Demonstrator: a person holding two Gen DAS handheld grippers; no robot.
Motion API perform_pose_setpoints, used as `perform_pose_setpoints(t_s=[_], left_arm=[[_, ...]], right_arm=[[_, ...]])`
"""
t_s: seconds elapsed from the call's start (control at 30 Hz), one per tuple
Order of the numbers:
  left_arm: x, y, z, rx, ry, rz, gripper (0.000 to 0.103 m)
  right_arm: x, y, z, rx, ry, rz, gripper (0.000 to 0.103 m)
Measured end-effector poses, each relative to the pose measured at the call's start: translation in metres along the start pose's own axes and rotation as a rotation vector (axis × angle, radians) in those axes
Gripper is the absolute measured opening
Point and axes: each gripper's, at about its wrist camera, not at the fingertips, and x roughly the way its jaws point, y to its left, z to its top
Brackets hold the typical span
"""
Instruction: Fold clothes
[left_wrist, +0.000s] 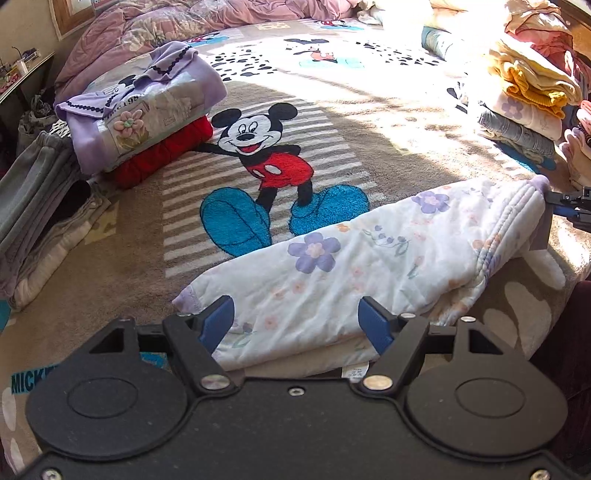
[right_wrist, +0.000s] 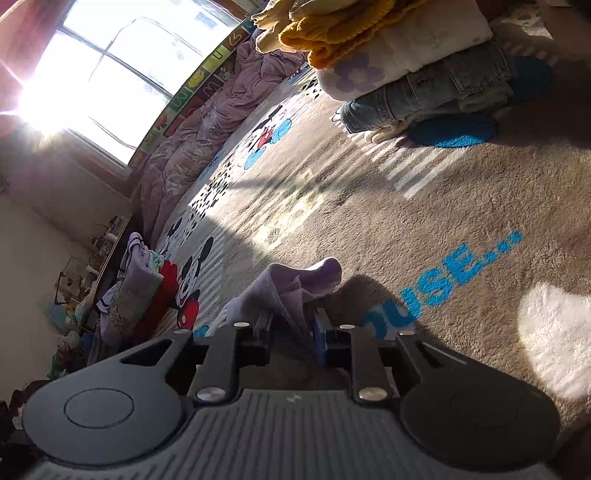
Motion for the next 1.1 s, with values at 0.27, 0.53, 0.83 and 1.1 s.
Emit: perform_pose_setpoints(t_s=[0.27,0.53,0.83,1.1], left_arm=[[0.023,0.043,0.001,-0.046,0.031,0.076,0.073],[0.067,0.113,0.002,-0.251,0.127,0.075,0.067],[0.110,0.134,0.000,-0.480,0.217,-0.004,0.056],[0.115,0.102,0.023,-0.317,0.218,0.012,0.014]], right_arm=[[0.006,0.009,0.019,-0.090,-0.006,-0.021,0.039],[0.024,-0.011,0.055,-0.013,0.030,0.030,0.050],[0.100,-0.025,0.053,0.010,0.268,0.048,0.053],[0.117,-0.011,0.048,-0.024,0.327,0.104,0.027]])
